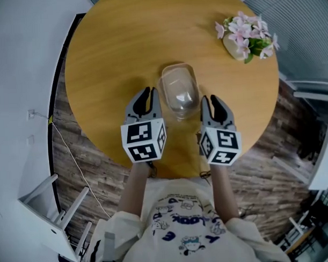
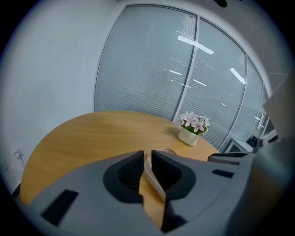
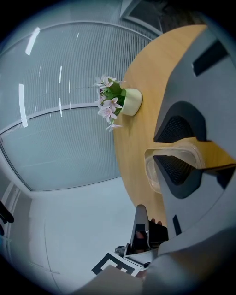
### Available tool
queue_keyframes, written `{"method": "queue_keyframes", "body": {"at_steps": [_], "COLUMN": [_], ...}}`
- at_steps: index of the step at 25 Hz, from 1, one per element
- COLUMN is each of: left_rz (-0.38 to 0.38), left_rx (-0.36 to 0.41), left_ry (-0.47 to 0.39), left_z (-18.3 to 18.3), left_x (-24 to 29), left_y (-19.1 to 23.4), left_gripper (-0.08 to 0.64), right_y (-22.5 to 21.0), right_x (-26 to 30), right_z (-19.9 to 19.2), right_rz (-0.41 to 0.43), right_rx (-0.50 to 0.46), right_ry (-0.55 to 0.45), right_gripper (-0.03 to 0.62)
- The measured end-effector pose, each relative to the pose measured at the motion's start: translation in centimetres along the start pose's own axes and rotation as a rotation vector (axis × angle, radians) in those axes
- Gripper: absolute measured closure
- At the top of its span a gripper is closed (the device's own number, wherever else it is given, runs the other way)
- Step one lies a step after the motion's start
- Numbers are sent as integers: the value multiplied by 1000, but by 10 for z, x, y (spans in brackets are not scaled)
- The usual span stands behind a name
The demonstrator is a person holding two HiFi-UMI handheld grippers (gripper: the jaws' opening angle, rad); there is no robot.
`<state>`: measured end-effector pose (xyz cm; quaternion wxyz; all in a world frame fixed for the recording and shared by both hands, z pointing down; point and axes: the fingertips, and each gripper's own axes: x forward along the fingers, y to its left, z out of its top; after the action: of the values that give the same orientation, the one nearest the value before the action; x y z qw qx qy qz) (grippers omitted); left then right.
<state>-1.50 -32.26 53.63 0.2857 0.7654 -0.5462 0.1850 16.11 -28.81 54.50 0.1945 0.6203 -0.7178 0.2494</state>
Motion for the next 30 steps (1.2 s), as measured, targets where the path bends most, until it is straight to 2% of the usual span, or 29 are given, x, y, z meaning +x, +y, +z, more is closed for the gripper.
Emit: {"method": "queue_keyframes", "body": {"at_steps": [16,26,30], "left_rz": [-25,-37,-50], "left_rx": [3,-15,-27], "left_ry": [96,134,143], "left_z": [-22,-34,-37], "left_x": [41,59,63], "left_y": [7,6,4], "left_gripper": [503,503,503], "right_y": [-9,-8,-5], "right_x": [18,27,28], "right_z": [-41,-49,-52], "right_rz": [-35,-2,9], "right_rx": [59,91,101], "right_ry": [96,113,125], "right_gripper": [525,526,547]}}
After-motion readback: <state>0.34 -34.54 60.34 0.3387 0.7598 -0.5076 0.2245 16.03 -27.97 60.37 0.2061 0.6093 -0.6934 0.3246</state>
